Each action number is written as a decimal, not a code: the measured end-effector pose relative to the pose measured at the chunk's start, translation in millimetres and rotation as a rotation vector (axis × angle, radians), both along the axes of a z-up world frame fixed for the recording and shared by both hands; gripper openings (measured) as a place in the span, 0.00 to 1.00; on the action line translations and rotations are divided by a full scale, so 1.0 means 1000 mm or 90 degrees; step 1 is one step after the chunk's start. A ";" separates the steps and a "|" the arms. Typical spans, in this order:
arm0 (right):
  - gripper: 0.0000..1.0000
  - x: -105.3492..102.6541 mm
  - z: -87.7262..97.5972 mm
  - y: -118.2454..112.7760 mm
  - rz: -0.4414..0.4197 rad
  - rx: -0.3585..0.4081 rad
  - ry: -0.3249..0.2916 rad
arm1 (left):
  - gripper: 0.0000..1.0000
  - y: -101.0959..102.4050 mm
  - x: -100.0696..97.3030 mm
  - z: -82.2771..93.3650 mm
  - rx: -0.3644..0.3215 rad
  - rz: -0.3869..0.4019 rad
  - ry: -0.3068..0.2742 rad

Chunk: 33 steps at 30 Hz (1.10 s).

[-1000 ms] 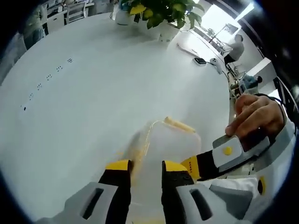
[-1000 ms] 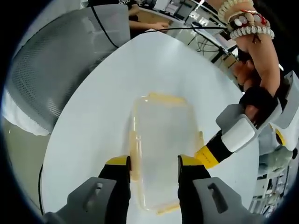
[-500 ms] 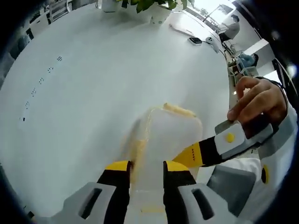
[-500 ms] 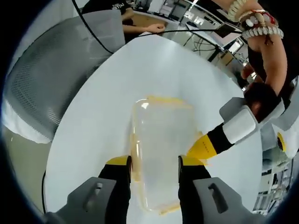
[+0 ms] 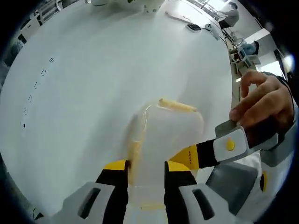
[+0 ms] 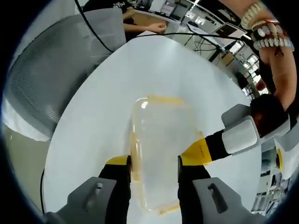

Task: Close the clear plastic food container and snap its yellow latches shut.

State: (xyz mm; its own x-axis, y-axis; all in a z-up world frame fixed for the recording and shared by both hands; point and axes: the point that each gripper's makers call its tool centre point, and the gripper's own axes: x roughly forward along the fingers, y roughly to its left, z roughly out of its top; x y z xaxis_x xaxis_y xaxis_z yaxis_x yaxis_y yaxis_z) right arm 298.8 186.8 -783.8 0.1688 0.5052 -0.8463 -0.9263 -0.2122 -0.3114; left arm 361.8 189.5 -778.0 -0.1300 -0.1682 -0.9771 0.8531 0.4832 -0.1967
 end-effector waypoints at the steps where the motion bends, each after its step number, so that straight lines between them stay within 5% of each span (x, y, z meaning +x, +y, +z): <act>1: 0.35 0.000 0.000 0.000 0.000 -0.001 0.000 | 0.21 -0.001 0.000 0.000 0.008 -0.002 -0.003; 5: 0.35 -0.001 -0.001 0.000 0.005 -0.007 -0.004 | 0.20 0.000 0.000 0.001 0.056 0.002 0.005; 19: 0.36 -0.004 0.001 -0.002 -0.005 0.010 -0.002 | 0.22 0.001 0.001 -0.001 -0.007 -0.022 0.029; 29: 0.36 -0.002 0.002 0.002 -0.023 0.018 0.011 | 0.23 -0.002 -0.002 0.000 -0.005 -0.062 0.022; 33: 0.36 -0.002 0.002 0.003 -0.025 0.020 0.014 | 0.24 0.002 -0.003 -0.001 -0.003 -0.030 0.047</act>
